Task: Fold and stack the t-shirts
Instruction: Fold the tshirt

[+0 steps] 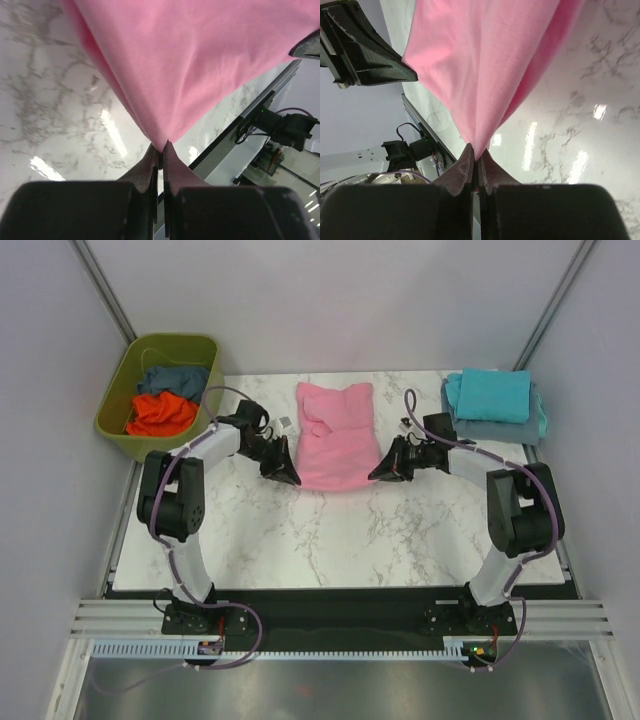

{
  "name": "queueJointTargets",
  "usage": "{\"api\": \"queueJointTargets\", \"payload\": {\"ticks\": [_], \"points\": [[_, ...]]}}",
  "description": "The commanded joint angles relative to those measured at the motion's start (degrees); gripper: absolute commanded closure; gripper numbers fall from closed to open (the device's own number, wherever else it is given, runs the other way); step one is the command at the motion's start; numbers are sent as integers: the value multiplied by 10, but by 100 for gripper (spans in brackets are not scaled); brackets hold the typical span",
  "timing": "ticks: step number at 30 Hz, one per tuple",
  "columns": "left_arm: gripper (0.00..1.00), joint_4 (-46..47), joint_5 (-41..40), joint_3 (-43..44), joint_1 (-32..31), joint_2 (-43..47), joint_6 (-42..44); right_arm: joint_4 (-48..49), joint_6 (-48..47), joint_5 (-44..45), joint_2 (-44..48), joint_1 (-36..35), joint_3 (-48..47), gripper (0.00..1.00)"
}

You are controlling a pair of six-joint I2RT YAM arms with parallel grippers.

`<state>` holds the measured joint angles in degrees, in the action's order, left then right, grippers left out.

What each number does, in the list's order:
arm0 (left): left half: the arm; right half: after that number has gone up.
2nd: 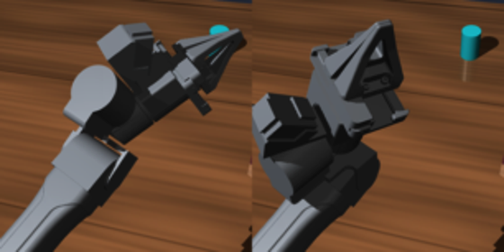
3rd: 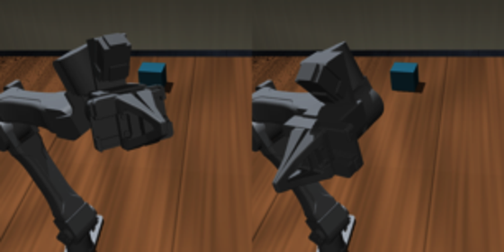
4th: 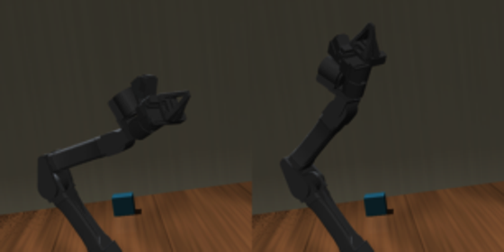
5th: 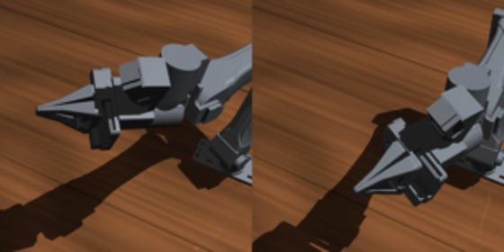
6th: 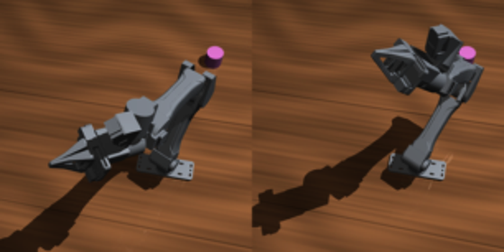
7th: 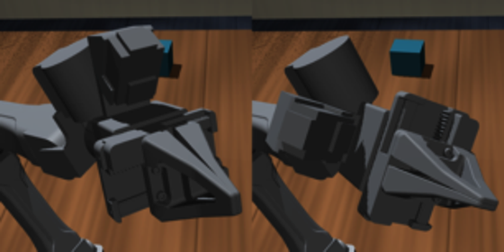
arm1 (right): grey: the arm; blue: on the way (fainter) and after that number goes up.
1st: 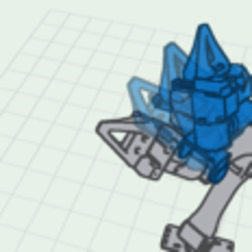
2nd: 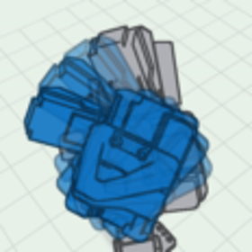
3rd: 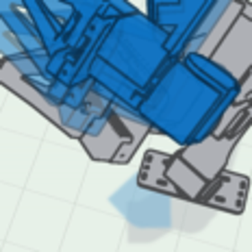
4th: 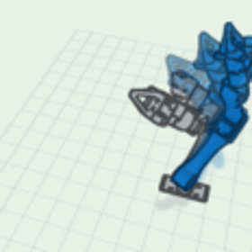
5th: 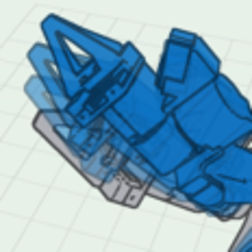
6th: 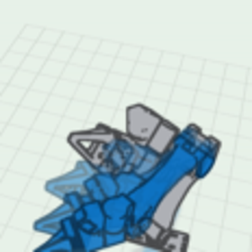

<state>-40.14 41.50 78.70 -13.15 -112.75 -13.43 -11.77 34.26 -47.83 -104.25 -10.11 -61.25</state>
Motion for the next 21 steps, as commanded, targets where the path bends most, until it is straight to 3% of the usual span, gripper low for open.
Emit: {"api": "queueJointTargets", "payload": {"ticks": [1,6,12,15,21], "points": [[97,2,8,-26,-19,80,-3,-21,-5,-13,81,2,29,94],[97,2,8,-68,-37,168,-3,-56,-9,-16,171,2,58,94],[97,2,8,-83,-37,256,-3,-125,-46,-12,222,2,27,99],[97,2,8,-75,-37,275,-3,-133,-53,-9,222,2,-9,100],[98,-27,-12,26,-34,240,9,-127,-70,30,168,2,-107,100]]}}
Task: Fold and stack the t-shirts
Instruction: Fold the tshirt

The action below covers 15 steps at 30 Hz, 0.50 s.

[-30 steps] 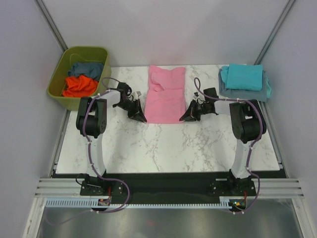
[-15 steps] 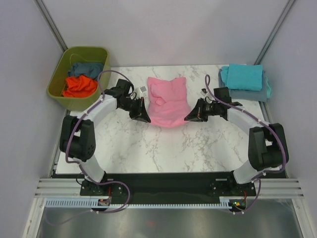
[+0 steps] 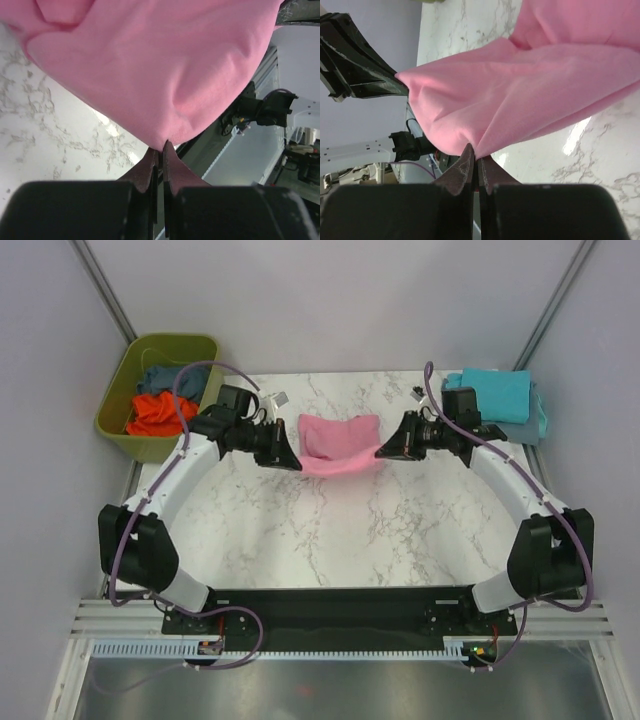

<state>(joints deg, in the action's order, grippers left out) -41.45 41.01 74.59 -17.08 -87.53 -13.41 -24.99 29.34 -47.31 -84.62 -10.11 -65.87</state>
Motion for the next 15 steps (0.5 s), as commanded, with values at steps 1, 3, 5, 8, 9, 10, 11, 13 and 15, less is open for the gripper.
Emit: {"api": "queueJointTargets", "payload": {"ticks": [1,3,5,8,9,10,11,13,15], "points": [[98,-13,-15,78,6,-30,12,6,-30,31,-39,2,-72,100],[98,-12,-27,108,10,-61,21,9,-35,48,-72,4,-108,100],[98,-7,-39,127,13,-80,27,13,-49,61,-94,3,-133,100],[98,-5,-53,165,18,-119,37,16,-65,78,-150,7,-183,100],[98,-4,-56,184,18,-128,40,17,-68,82,-162,10,-196,100],[98,-3,-63,194,18,-138,43,18,-72,85,-173,13,-217,100],[98,-1,-66,203,19,-157,45,18,-79,89,-184,15,-227,100],[98,3,-78,229,20,-174,51,24,-82,94,-215,20,-252,100],[98,8,-84,256,21,-204,54,27,-86,99,-243,22,-269,100]]}}
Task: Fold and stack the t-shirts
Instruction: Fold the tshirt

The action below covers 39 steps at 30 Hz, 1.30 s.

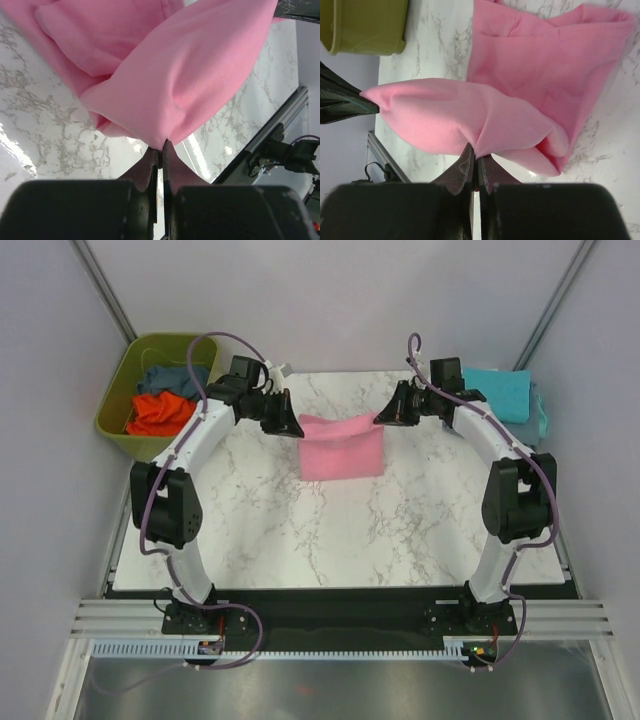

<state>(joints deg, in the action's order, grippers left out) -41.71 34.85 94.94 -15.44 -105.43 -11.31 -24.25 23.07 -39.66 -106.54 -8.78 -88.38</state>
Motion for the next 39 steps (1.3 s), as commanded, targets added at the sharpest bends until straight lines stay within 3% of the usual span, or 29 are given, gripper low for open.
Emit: {"api": "queueJointTargets", "payload": {"ticks": [1,16,18,19,21,22,24,25,31,39], "points": [[98,15,-30,61,4,-35,35,25,-23,22,-31,10,-60,100],[98,72,-114,219,8,-210,44,80,2,27,-232,10,-231,100],[92,79,-145,238,9,-230,33,89,9,27,-252,10,-241,93],[86,81,-172,247,9,-236,25,96,12,26,-257,10,-246,73],[51,83,-197,282,9,-247,30,106,9,21,-263,10,-264,50],[33,82,-210,297,9,-247,32,109,5,17,-261,10,-272,47],[25,84,-222,321,8,-223,31,108,-19,13,-241,11,-292,42],[20,87,-218,322,8,-211,34,108,-23,12,-230,14,-293,33],[14,65,-176,246,9,-153,37,81,-29,-18,-182,25,-229,29],[18,48,-52,143,7,-132,55,89,7,-104,-249,64,-192,30]]}}
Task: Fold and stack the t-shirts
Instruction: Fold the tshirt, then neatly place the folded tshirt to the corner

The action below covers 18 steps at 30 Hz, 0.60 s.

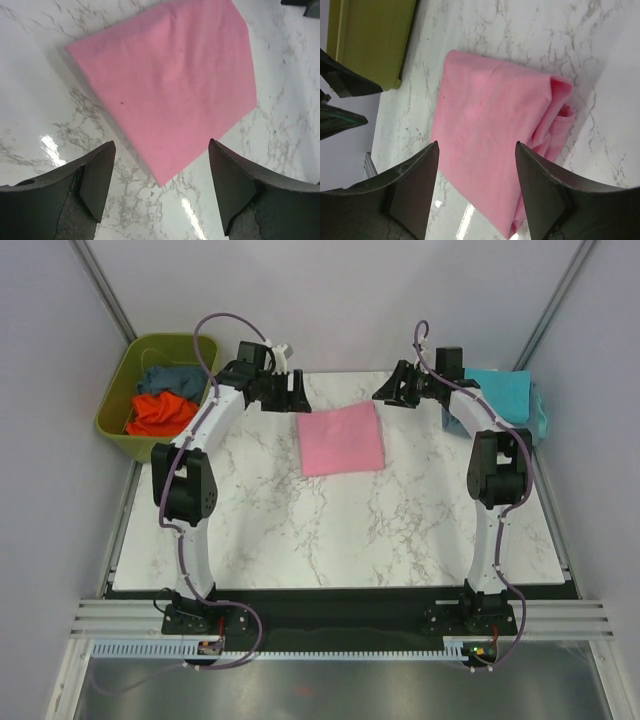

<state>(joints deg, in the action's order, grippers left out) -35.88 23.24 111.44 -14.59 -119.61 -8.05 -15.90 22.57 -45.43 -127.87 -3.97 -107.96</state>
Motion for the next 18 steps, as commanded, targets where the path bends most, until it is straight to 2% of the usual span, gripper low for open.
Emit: {"api": "queueJointTargets", "payload": {"ticks": [1,11,18], "points": [[18,-9,78,-22,-3,4,19,10,19,-58,-46,22,1,30],[18,0,84,-14,-14,-61,8,82,101,-121,-138,36,1,29],[18,2,51,3,-29,-86,19,98,131,-149,-159,35,35,30]]}}
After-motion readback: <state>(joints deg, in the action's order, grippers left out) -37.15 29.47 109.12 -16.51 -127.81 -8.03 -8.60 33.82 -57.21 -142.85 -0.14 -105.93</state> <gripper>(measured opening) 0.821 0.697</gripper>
